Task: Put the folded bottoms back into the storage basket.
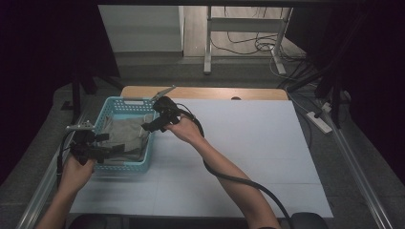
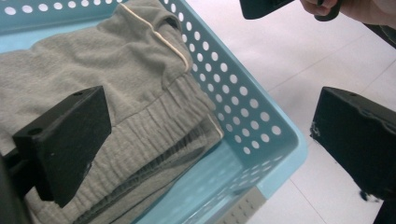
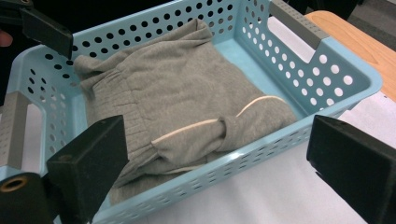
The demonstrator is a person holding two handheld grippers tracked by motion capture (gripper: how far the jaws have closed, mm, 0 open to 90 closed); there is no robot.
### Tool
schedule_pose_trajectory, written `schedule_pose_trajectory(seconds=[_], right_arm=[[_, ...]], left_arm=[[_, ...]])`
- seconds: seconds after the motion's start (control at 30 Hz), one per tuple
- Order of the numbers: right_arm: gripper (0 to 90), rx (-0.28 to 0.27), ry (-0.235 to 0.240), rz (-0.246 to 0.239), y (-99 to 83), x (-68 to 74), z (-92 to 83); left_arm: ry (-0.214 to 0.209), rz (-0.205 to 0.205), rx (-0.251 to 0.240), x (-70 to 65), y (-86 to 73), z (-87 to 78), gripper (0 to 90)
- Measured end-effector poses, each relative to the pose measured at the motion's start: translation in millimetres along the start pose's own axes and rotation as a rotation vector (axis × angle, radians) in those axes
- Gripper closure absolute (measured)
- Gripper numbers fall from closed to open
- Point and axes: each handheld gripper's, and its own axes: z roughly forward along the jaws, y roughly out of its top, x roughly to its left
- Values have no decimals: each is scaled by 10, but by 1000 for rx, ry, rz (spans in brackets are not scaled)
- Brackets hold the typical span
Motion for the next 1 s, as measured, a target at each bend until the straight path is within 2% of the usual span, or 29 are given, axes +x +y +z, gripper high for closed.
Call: schedule_pose_trajectory(seconds=[0.17, 0.27, 0.47, 0.63, 0.67, 1.0], right_arm=[[41, -1, 4, -16, -25, 30, -17], [39, -7, 8, -28, -41, 54, -35], [36, 23, 10, -61, -88, 121, -70], [36, 19, 48, -42, -122, 147, -126], [36, 8, 46, -37, -132, 154, -129], [33, 29, 43, -24, -246, 144, -191]], left_arm=[[-7, 22, 3, -83, -20, -4, 0], [-30, 21, -5, -132, -40, -12, 0], [-59, 14, -10, -211, -104, -28, 0], [-53, 19, -1, -274, -188, -45, 0], [-54, 19, -2, -284, -208, -48, 0], [-57, 1, -9, -402, -377, -124, 0]])
